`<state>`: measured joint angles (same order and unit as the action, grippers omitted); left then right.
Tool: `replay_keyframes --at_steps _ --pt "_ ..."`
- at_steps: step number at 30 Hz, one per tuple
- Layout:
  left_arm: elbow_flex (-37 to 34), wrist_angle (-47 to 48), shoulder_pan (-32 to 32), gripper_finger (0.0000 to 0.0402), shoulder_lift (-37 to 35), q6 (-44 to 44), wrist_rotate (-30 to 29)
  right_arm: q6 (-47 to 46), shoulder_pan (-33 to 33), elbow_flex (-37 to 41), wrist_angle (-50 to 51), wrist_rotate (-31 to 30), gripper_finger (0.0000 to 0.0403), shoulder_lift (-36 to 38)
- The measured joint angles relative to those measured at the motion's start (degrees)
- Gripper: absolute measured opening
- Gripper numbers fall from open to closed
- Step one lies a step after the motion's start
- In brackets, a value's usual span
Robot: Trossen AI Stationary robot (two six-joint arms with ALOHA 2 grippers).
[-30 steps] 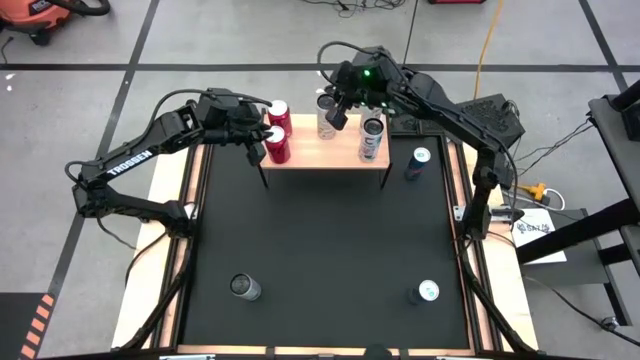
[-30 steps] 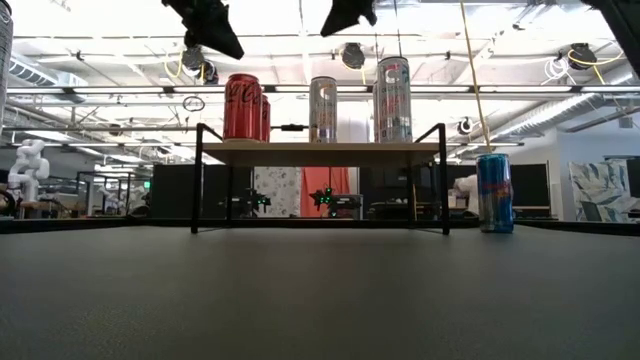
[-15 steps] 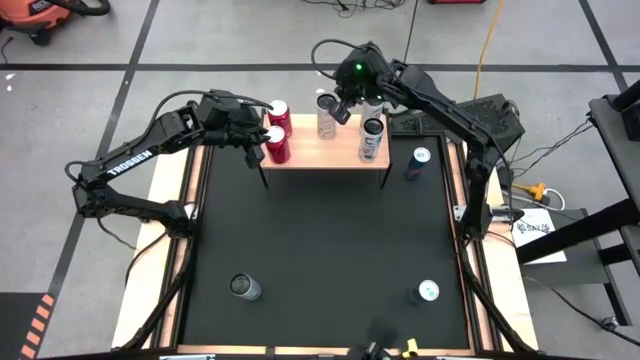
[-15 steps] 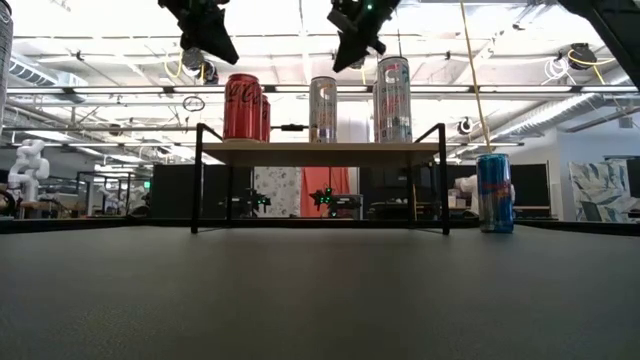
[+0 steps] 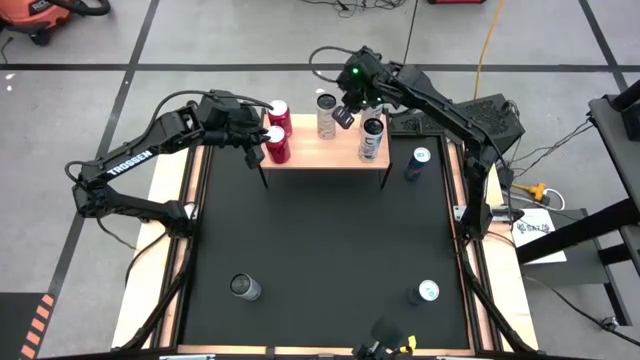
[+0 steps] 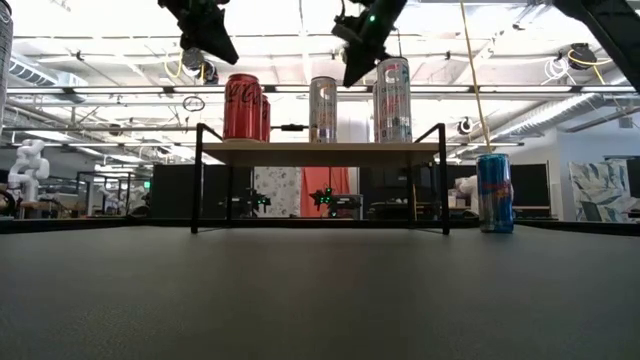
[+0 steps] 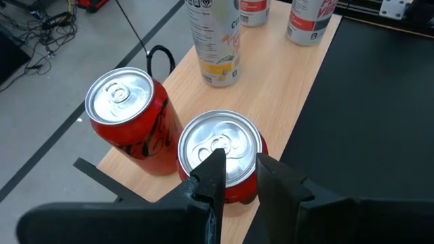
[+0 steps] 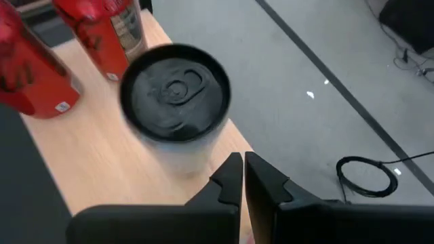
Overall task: Place canned beverage on shelf
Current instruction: Adjust the white yellow soda can on the shelf
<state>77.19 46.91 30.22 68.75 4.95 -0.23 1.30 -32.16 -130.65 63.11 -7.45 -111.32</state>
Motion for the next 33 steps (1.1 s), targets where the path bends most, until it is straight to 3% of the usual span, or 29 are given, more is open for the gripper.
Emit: replay_keyframes --at_steps 33 --pt "0.00 0.32 0.00 0.0081 0.01 0.39 0.00 1.53 0.87 0.04 -1.20 0.20 0.0000 -4.77"
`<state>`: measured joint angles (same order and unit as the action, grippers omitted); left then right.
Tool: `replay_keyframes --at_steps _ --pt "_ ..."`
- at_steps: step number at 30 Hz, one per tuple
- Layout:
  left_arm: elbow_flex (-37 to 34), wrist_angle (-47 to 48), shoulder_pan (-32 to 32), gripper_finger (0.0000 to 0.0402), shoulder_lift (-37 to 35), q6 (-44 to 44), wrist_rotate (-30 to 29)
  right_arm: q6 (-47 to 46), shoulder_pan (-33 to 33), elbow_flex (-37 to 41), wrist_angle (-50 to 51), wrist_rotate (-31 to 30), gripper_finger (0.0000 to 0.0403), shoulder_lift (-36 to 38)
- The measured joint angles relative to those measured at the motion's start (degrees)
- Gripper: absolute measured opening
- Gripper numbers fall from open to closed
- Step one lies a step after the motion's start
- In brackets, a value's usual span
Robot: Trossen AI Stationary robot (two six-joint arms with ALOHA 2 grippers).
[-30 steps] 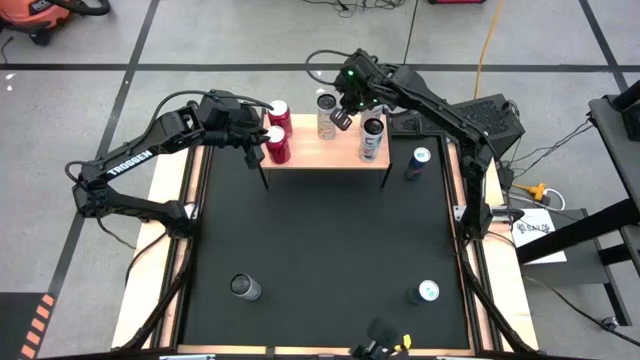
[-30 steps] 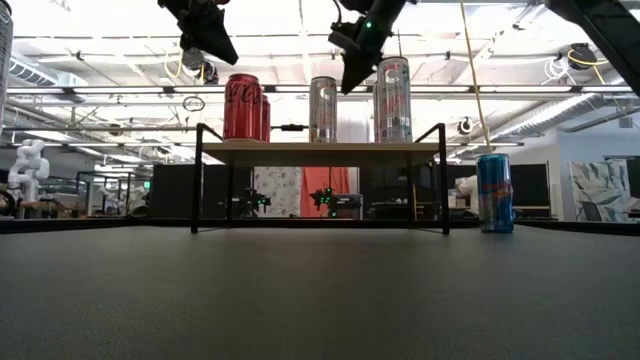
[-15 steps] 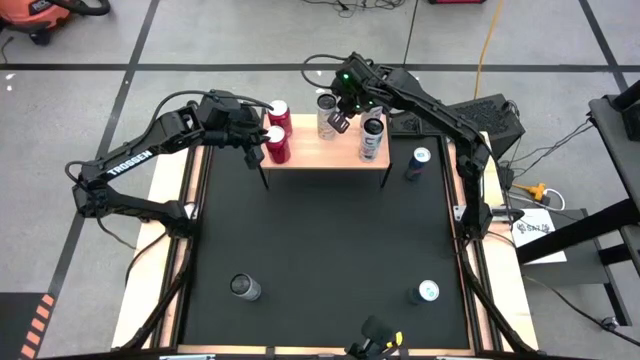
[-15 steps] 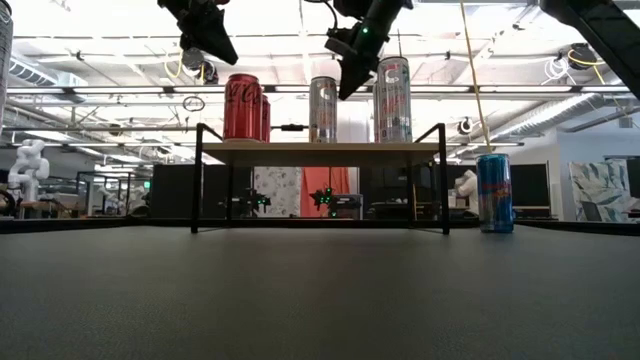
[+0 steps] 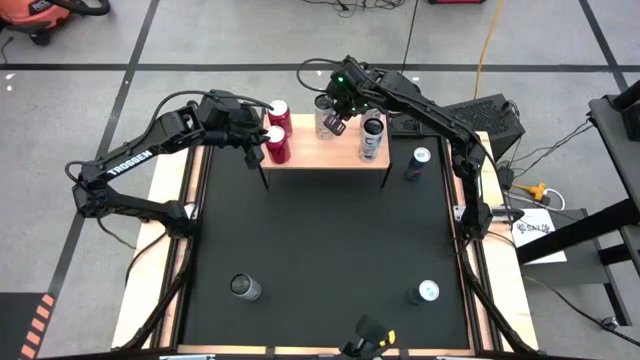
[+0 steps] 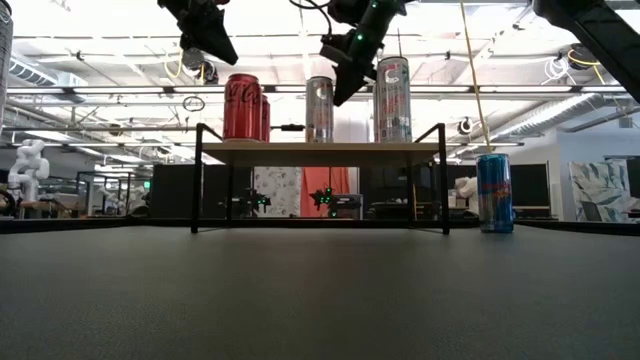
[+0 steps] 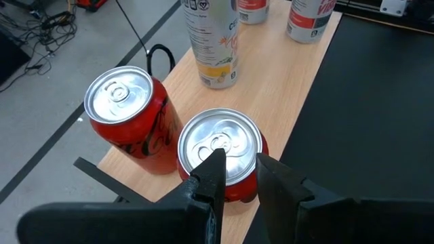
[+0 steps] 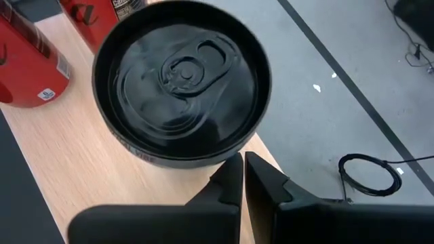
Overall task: Place canned beverage on shelf
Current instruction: Adjust the white yellow soda can on the shelf
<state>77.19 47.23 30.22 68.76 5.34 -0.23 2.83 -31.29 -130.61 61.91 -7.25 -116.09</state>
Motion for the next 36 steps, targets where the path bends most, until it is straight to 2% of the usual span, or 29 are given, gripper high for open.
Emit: replay_keyframes --at_steps 8,12,36 --pt "0.00 -0.01 0.02 0.0081 -0.01 0.02 0.00 -0.45 0.19 0.00 -0.26 0.16 0.0000 -0.01" --pt "0.00 -0.01 0.01 0.0081 0.01 0.02 0.00 -0.63 0.42 0.00 -0.92 3.07 0.0000 -0.05" --pt "0.00 -0.01 0.01 0.0081 0.01 0.03 0.00 -0.67 0.66 0.00 -4.98 3.06 0.0000 -0.07"
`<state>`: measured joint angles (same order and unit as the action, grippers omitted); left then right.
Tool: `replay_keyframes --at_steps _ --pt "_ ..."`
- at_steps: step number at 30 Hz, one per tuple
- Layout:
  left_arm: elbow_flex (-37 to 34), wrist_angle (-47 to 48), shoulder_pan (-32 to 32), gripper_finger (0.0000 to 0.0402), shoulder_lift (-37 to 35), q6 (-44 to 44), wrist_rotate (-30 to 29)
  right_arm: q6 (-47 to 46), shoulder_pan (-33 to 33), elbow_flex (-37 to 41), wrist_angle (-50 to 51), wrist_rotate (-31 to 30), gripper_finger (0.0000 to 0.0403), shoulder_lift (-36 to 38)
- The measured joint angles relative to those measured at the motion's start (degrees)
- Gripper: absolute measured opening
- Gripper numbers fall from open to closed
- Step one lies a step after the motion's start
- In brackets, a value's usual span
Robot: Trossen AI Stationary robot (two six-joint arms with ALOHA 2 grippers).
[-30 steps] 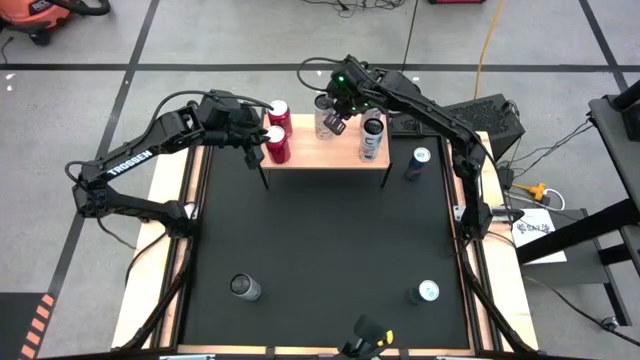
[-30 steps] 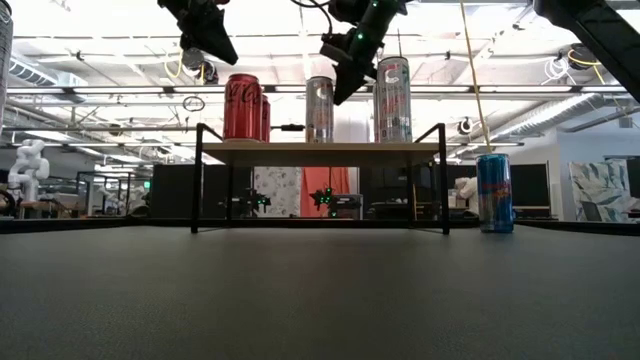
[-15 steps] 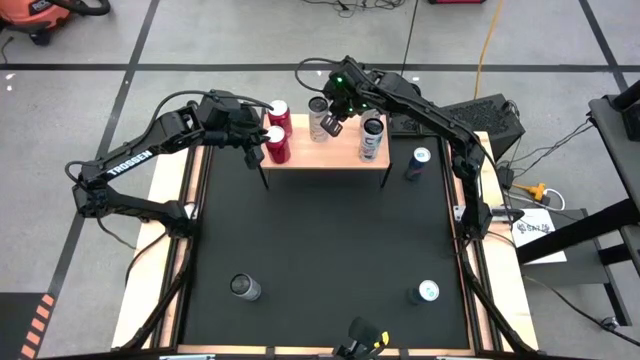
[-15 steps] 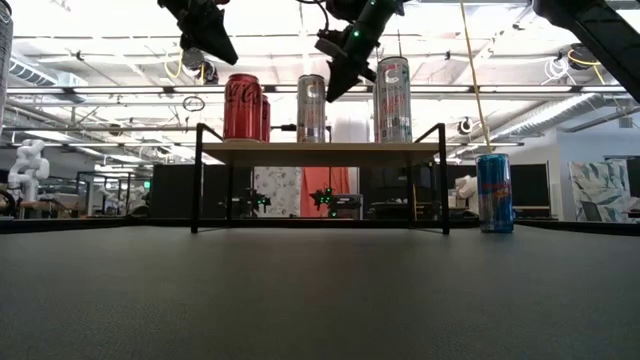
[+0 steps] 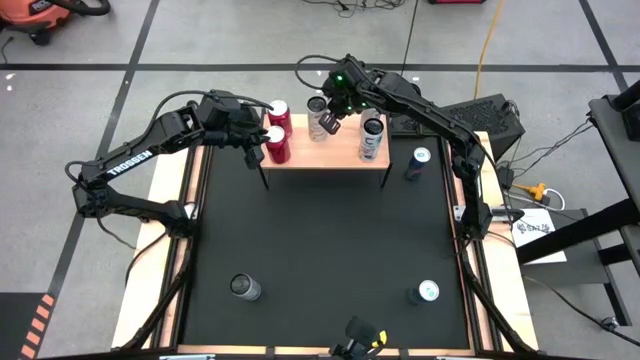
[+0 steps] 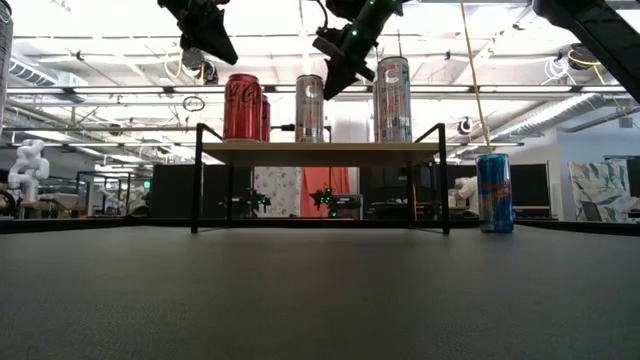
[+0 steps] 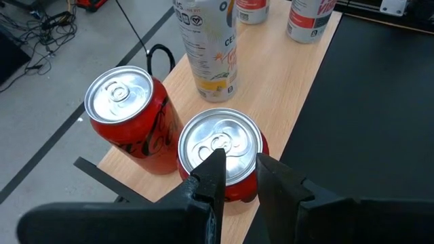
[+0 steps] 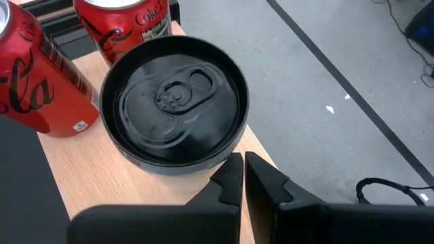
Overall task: Place canned beverage on shelf
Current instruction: Adjust the white yellow soda can on the shelf
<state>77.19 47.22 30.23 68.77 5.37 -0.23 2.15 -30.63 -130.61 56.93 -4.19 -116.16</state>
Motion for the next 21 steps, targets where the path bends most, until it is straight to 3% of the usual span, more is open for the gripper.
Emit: replay_keyframes --at_steps 21 --pt "0.00 0.00 0.00 0.0081 0.00 0.00 0.00 -1.51 0.29 -0.07 -3.52 2.80 0.0000 -1.44"
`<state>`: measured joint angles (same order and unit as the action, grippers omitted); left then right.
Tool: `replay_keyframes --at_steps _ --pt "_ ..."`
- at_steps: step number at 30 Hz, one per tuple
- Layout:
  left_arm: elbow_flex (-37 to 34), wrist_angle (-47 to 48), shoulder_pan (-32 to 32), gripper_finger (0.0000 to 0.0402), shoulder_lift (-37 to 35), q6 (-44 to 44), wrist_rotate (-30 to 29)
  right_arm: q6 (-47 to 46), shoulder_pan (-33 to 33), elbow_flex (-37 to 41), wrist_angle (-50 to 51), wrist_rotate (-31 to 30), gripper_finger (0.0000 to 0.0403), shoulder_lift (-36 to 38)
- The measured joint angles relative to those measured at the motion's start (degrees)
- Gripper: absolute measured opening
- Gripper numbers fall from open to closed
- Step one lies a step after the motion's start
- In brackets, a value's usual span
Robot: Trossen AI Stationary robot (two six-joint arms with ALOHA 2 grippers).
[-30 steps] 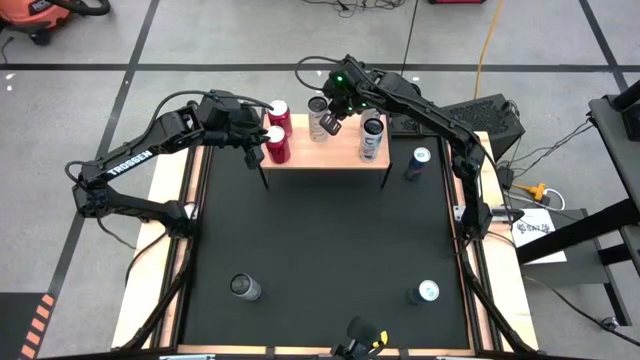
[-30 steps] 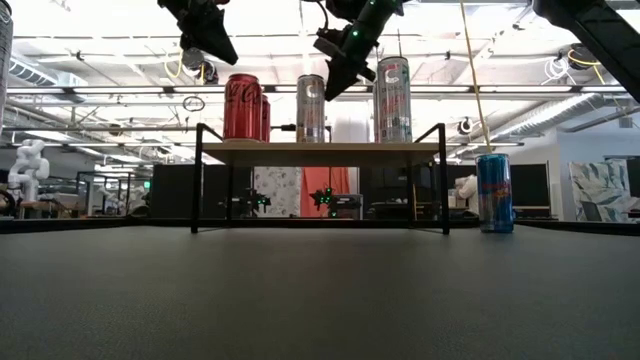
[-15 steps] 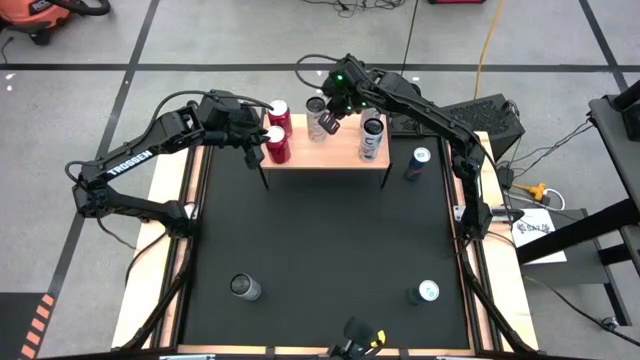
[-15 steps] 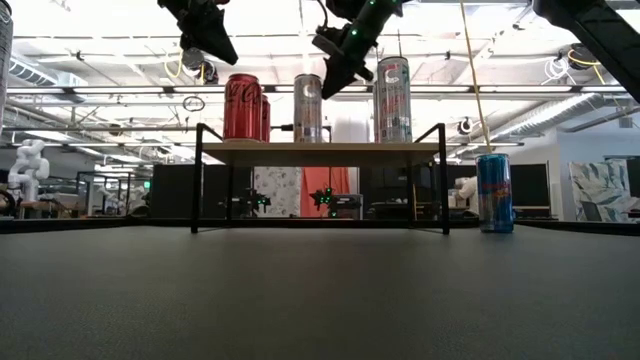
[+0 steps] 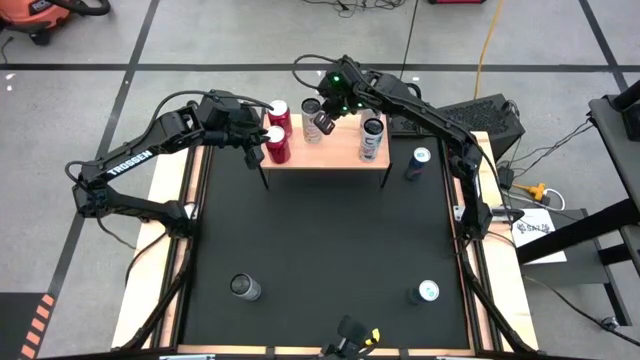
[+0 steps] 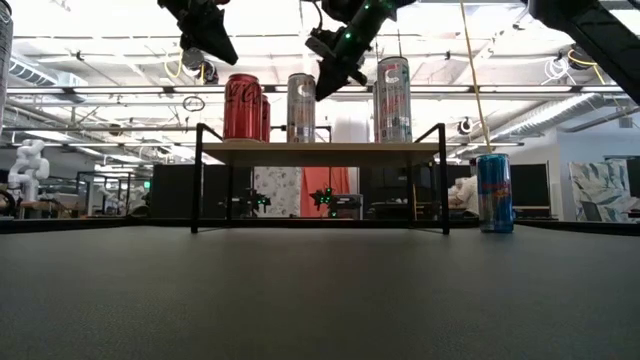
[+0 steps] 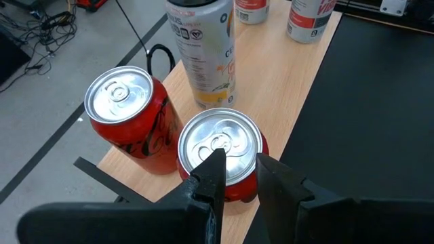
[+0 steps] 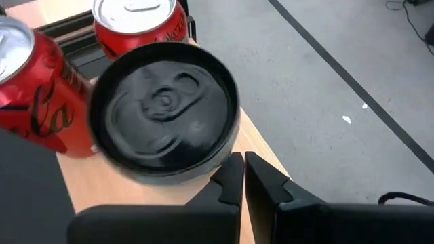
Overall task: Place canned beverage on shelf
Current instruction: Adjust the white yellow soda can on the shelf, then put the top blue soda can on the shelf
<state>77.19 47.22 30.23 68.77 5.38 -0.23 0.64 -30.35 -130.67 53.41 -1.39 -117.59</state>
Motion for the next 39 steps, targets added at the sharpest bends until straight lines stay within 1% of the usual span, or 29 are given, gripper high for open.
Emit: replay_keyframes --at_steps 3,6,15,16,18,21,28,35,39 --pt "0.00 0.00 -0.01 0.0081 0.00 -0.01 0.02 0.03 0.05 0.05 0.30 -0.14 0.0000 -0.55" --pt "0.00 0.02 -0.01 0.0081 0.00 -0.01 0.00 0.07 0.11 0.05 -0.27 -1.64 0.0000 -0.48" --pt "0.00 0.17 0.01 0.0081 0.00 0.00 0.00 0.33 0.17 0.04 0.20 -1.92 0.0000 0.94" --pt "0.00 0.44 0.00 0.0081 0.00 -0.01 0.00 0.60 0.19 0.04 0.42 -2.37 0.0000 1.45" --pt "0.00 1.41 0.01 0.0081 0.00 -0.01 0.00 1.76 0.25 0.04 1.74 -5.27 0.0000 2.81" --pt "0.00 3.98 0.00 0.0081 0.00 -0.01 0.00 3.16 0.24 0.04 4.96 -9.29 0.0000 6.04" --pt "0.00 4.98 -0.01 0.0081 0.11 -0.03 0.01 1.21 0.26 0.04 12.73 -9.10 0.0000 15.96" --pt "0.00 4.30 -2.67 0.0081 0.11 -0.58 0.07 -3.02 0.24 0.02 30.45 -9.07 0.0000 23.83" --pt "0.00 4.15 -5.55 0.0081 0.11 -0.72 0.11 -7.60 0.24 0.02 35.45 -9.07 0.0000 26.74"
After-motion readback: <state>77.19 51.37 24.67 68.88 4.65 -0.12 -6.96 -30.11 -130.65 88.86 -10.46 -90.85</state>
